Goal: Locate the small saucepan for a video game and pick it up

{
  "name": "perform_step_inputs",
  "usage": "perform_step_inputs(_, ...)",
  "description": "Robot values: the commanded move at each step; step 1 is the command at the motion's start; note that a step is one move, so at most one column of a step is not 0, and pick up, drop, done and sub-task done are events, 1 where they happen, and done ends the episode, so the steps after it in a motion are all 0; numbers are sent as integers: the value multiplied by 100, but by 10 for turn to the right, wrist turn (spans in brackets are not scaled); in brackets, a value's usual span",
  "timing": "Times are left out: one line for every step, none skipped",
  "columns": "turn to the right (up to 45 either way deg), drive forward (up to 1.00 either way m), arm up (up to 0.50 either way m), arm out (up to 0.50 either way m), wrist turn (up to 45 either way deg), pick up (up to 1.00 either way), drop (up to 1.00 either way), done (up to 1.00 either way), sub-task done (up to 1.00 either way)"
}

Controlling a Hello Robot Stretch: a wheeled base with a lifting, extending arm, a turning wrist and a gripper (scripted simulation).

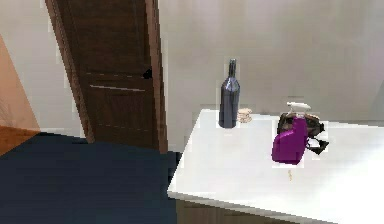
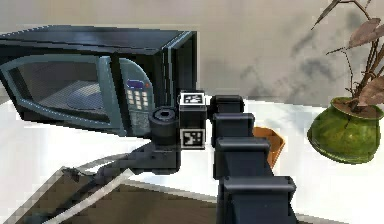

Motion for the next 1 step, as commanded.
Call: perform_step_inputs(0,0,0,0,450,0,0,0,0)
